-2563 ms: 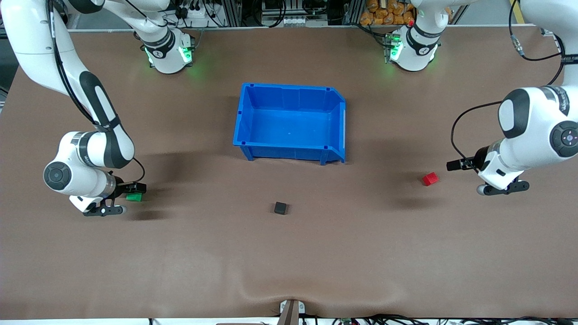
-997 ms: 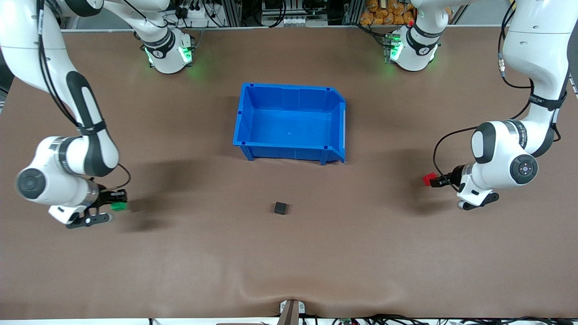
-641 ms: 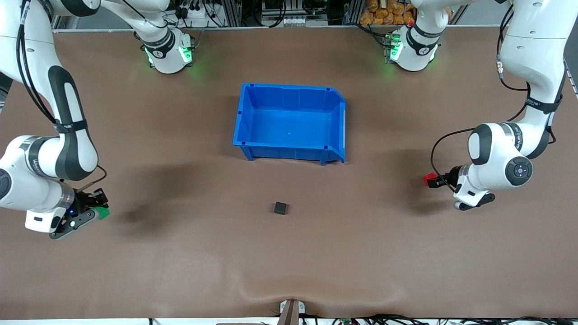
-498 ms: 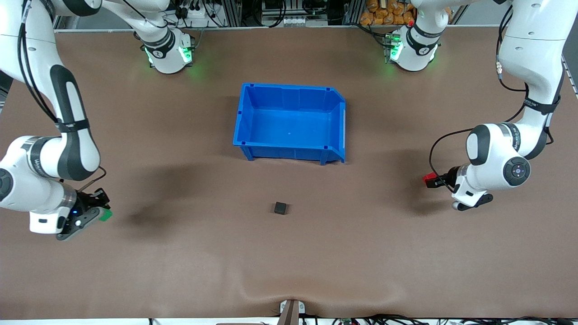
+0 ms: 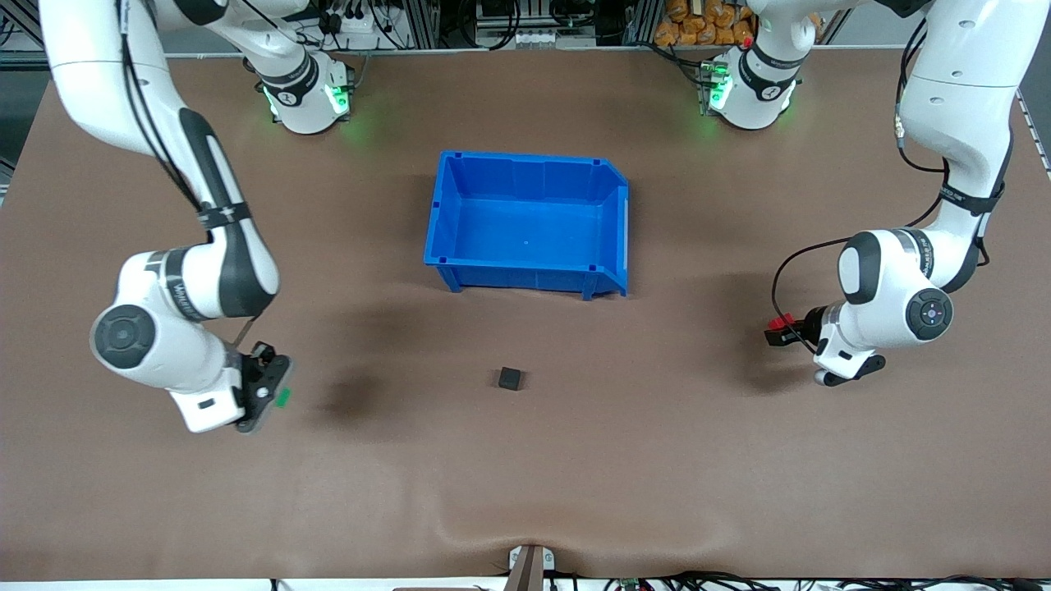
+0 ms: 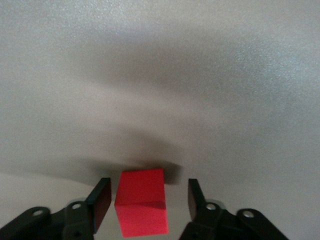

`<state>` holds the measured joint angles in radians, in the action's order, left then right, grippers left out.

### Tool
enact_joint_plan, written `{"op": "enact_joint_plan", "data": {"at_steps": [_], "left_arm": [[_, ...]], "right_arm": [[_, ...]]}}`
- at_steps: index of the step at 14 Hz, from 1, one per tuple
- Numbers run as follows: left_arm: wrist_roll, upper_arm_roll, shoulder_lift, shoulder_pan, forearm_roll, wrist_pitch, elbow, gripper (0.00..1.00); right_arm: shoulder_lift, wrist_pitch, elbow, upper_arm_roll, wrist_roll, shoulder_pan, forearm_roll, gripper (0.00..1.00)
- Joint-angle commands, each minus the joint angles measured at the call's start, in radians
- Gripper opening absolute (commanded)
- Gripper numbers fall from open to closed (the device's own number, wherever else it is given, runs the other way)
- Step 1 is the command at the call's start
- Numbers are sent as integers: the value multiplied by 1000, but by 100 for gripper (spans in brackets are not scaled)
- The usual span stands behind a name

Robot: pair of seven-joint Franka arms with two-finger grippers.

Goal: Attach green and red cubes to black cube
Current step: 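Carry the green cube onto the black cube with the right gripper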

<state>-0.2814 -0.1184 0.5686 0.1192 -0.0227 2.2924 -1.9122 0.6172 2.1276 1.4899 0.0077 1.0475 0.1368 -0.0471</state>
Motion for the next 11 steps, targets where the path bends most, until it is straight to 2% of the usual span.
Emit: {"op": "enact_joint_plan", "data": {"at_steps": [1, 3, 5, 8, 11], "left_arm": [[-15, -1, -4, 5, -11, 7, 2, 47], [-18, -3, 0, -4, -13, 7, 5, 34], [-60, -6, -10, 5, -16, 6, -1, 0], [-106, -6, -13, 2, -29, 5, 10, 0], [-151, -6, -45, 0, -42, 4, 25, 0]], "right_arm": [[47, -9, -66, -3, 72, 50, -5, 0], [82, -9, -108, -3, 82, 95, -7, 0], [127, -3, -140, -3, 74, 147, -5, 0], [182, 35, -181, -3, -24, 222, -7, 5], [231, 54, -227, -5, -69, 265, -8, 5]]}}
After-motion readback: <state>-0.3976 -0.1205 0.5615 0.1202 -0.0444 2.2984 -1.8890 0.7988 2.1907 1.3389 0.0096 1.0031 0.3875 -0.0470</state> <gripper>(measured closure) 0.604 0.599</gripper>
